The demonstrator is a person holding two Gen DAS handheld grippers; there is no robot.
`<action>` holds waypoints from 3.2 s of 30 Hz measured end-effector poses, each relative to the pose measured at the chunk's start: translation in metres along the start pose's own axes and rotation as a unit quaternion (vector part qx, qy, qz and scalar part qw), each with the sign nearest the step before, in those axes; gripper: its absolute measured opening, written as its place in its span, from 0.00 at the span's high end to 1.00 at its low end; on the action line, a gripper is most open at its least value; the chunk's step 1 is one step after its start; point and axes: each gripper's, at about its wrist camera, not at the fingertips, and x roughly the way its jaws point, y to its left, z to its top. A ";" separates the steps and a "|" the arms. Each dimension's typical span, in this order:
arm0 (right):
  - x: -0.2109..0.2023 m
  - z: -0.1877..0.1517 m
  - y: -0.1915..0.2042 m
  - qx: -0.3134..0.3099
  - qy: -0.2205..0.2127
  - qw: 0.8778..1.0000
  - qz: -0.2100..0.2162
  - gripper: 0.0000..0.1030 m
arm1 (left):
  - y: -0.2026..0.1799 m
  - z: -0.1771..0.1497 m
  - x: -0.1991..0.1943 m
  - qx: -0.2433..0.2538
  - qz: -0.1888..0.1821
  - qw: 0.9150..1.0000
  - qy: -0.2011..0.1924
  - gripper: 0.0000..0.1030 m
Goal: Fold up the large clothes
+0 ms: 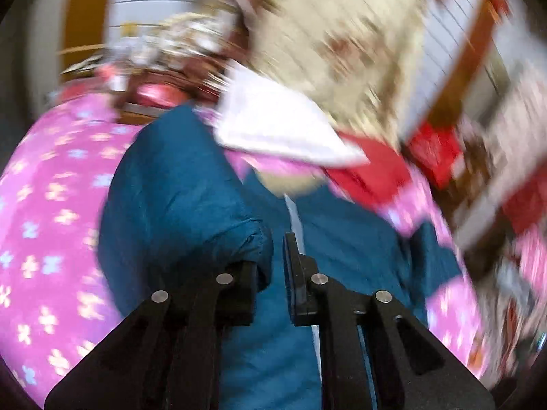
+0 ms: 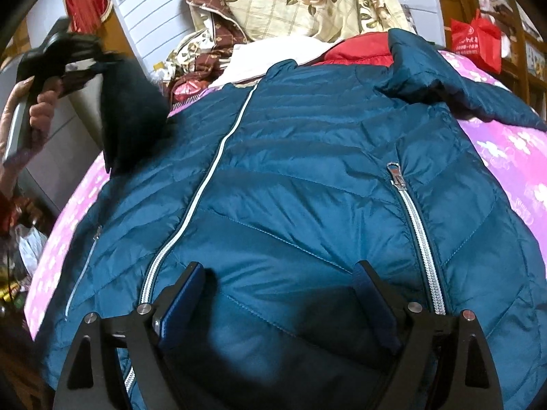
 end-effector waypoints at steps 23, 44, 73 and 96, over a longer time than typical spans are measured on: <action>-0.015 0.052 0.080 -0.106 0.033 0.993 -0.039 0.15 | 0.065 -0.236 -0.072 -0.063 0.197 0.977 -0.056 0.42; 0.206 0.165 0.285 -0.264 0.052 0.945 -0.184 0.50 | 0.127 -0.238 -0.059 -0.171 0.122 0.978 -0.003 0.42; 0.094 0.185 -0.038 0.098 0.068 0.982 -0.149 0.47 | 0.093 -0.242 -0.081 -0.142 0.132 0.981 -0.032 0.42; -0.067 0.174 -0.190 0.207 -0.042 0.957 -0.199 0.48 | 0.036 -0.261 -0.074 -0.062 0.156 0.986 -0.022 0.42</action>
